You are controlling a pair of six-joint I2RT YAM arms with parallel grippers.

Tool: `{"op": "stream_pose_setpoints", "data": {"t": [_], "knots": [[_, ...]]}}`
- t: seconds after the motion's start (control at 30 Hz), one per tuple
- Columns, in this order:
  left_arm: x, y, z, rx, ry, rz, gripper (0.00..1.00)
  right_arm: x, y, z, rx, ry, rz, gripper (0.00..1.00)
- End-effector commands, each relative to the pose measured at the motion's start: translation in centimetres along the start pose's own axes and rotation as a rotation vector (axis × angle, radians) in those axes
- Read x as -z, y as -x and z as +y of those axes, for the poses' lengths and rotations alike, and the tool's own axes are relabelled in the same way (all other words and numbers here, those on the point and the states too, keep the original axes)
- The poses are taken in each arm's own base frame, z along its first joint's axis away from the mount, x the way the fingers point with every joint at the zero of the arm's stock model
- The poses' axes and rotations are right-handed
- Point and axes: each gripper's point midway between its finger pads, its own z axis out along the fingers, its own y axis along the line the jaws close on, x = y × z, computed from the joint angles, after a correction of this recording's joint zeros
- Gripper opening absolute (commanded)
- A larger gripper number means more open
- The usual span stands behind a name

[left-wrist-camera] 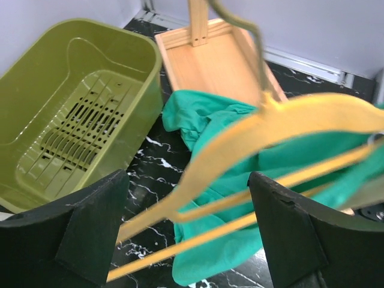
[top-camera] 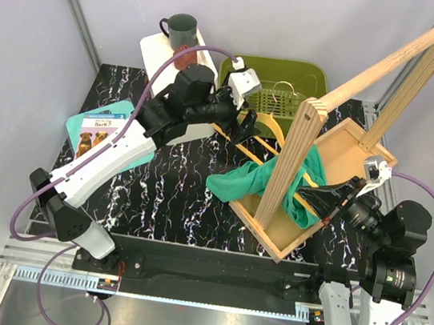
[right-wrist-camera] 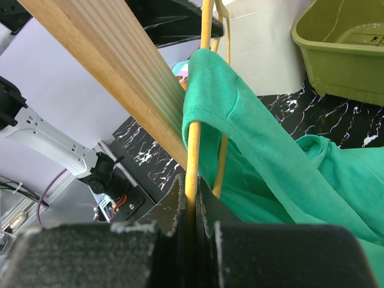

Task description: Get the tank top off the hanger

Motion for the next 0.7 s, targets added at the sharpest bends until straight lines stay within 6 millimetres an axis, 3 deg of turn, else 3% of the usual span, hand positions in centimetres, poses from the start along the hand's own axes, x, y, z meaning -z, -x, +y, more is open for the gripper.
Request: {"op": "stream_pose_setpoints", "data": {"t": [0.0, 0.07, 0.27, 0.3, 0.37, 0.43, 0.6, 0.63, 0.67], "knots": [[-0.4, 3.3, 1.4, -0.04, 0.053, -0.081, 0.8, 0.9, 0.0, 3.9, 0.048, 0.159, 0.026, 0.0], [-0.7, 3.2, 1.2, -0.034, 0.037, -0.08, 0.73, 1.0, 0.0, 4.0, 0.051, 0.163, 0.027, 0.0], [-1.2, 2.6, 0.7, -0.016, 0.007, -0.068, 0.36, 1.0, 0.0, 3.8, 0.051, 0.15, 0.021, 0.0], [-1.0, 2.7, 0.9, -0.016, 0.027, -0.07, 0.2, 1.0, 0.0, 3.7, 0.052, 0.147, 0.019, 0.0], [-0.6, 2.9, 1.3, -0.019, 0.054, -0.072, 0.05, 0.9, 0.1, 3.4, 0.046, 0.127, 0.01, 0.02], [0.1, 3.0, 1.5, -0.025, 0.078, -0.078, 0.0, 0.8, 0.1, 3.0, 0.035, 0.108, 0.004, 0.15], [1.6, 2.7, 1.6, -0.066, 0.109, -0.072, 0.0, 0.8, 0.9, 1.1, 0.021, -0.028, -0.06, 0.5], [1.7, 2.4, 1.7, -0.065, 0.122, -0.065, 0.0, 1.0, 1.1, -0.7, -0.004, -0.14, -0.089, 0.68], [1.9, 1.9, 2.1, -0.065, 0.144, -0.051, 0.0, 1.3, 1.3, -1.7, -0.015, -0.211, -0.108, 0.78]]}}
